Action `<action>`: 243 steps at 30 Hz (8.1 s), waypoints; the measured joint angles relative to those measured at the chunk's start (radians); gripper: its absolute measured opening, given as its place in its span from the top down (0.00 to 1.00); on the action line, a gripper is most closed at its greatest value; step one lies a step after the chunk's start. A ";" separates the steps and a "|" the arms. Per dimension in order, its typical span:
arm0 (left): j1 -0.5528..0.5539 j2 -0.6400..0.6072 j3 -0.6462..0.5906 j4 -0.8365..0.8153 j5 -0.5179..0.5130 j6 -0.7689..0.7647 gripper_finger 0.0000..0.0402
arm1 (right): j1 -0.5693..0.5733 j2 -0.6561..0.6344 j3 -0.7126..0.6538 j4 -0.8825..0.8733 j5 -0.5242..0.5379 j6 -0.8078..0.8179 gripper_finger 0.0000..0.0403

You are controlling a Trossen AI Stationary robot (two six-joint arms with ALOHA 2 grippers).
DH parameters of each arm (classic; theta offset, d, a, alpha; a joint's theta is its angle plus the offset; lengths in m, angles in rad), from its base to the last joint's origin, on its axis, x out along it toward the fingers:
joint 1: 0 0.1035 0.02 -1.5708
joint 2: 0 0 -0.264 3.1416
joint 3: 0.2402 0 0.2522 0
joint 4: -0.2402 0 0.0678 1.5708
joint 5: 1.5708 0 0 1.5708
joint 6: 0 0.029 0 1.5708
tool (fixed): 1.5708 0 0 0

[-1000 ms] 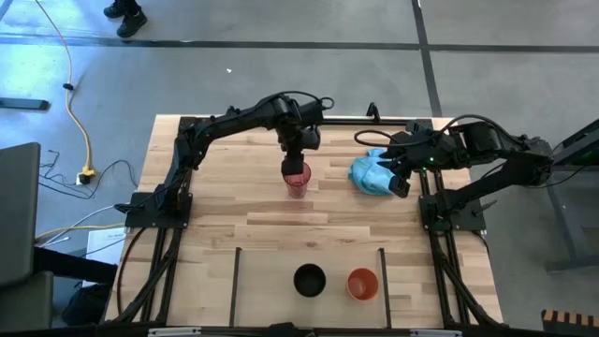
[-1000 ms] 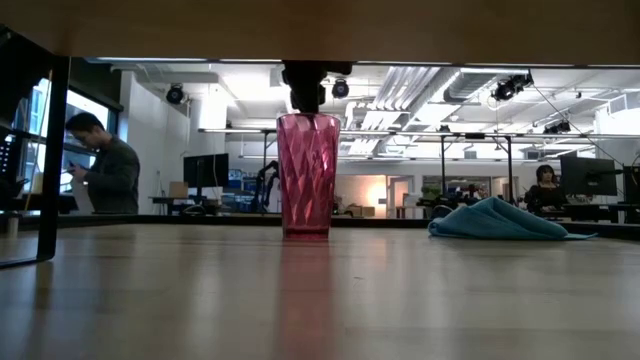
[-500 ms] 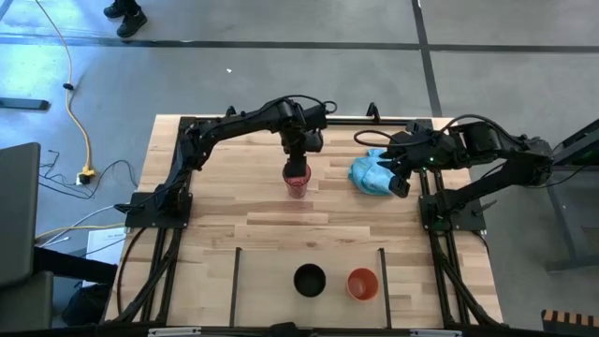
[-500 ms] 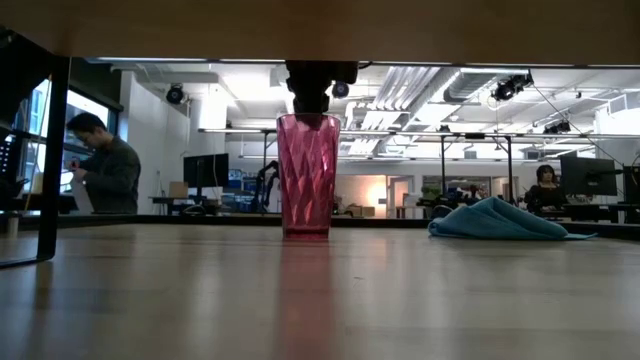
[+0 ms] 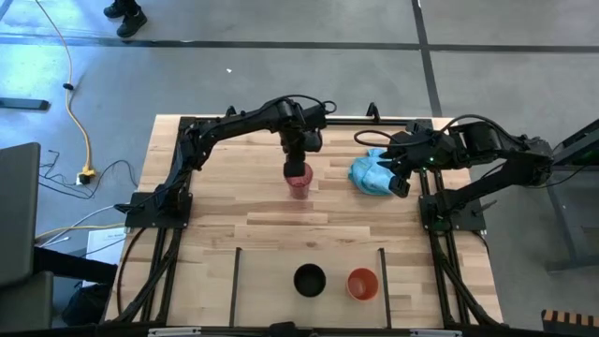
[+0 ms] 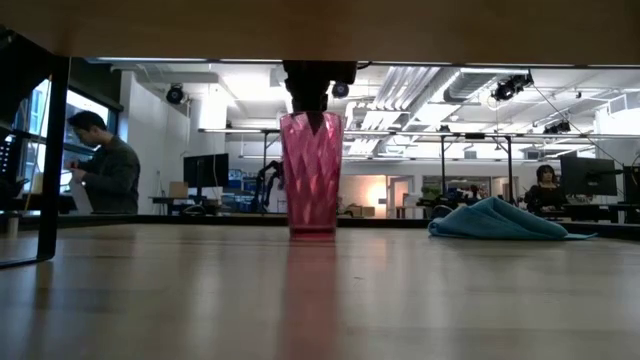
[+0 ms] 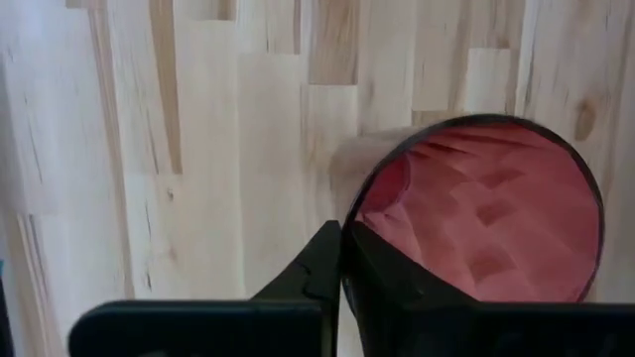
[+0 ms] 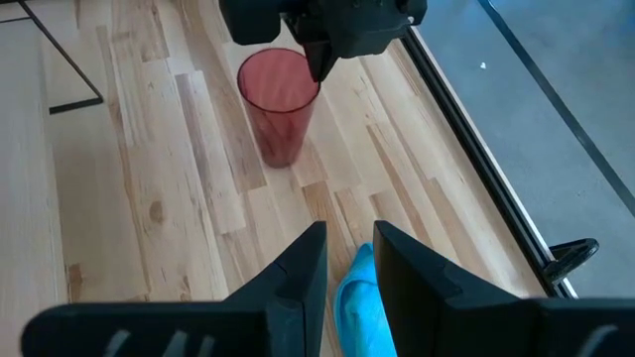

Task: Stack small to large cups/mugs on shelf
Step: Put the red cup on the shelf

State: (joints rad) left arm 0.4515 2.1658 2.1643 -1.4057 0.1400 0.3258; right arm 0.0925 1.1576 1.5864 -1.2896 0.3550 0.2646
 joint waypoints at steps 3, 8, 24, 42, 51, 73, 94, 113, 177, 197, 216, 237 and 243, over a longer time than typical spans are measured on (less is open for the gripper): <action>0.000 0.000 0.000 -0.012 -0.003 0.001 0.98 | 0.000 0.000 0.000 0.000 0.000 0.000 0.81; 0.000 0.000 0.001 -0.038 -0.025 -0.001 0.99 | 0.000 0.000 0.000 0.000 0.000 0.000 0.81; 0.000 -0.066 0.049 -0.167 -0.041 -0.019 1.00 | 0.000 0.000 0.000 0.000 0.000 0.008 0.81; 0.000 -0.267 0.081 -0.166 -0.018 -0.154 1.00 | 0.000 0.000 0.000 -0.011 -0.026 0.026 0.81; -0.015 -0.386 0.081 -0.166 -0.015 -0.234 1.00 | 0.000 0.000 0.000 -0.011 -0.026 0.026 0.81; -0.184 -0.592 0.069 -0.164 0.046 -0.420 1.00 | 0.000 0.000 0.000 -0.011 -0.026 0.027 0.81; -0.408 -0.799 -0.237 -0.166 0.050 -0.710 1.00 | 0.000 0.000 0.000 0.017 -0.022 0.023 0.81; -0.593 -0.790 -0.237 -0.165 0.054 -0.875 1.00 | 0.000 0.000 0.000 0.075 -0.022 0.016 0.81; -0.735 -0.476 -0.084 -0.137 0.057 -0.911 1.00 | 0.000 0.000 0.000 0.082 -0.023 -0.064 0.81; -0.769 -0.443 -0.084 -0.129 0.009 -0.936 1.00 | 0.000 0.001 0.000 0.083 -0.022 -0.083 0.81; -0.768 -0.440 -0.084 -0.131 0.025 -0.956 1.00 | 0.000 0.001 0.000 0.087 -0.021 -0.090 0.81; -0.766 -0.440 -0.084 -0.138 0.069 -0.958 0.98 | 0.000 0.001 0.000 0.087 -0.021 -0.087 0.81; -0.766 -0.440 -0.084 -0.137 0.062 -0.959 0.93 | 0.000 0.001 0.000 0.088 -0.021 -0.084 0.81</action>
State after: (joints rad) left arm -0.3145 1.7260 2.0804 -1.5425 0.2016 -0.6331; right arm 0.0921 1.1584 1.5864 -1.2019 0.3337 0.1809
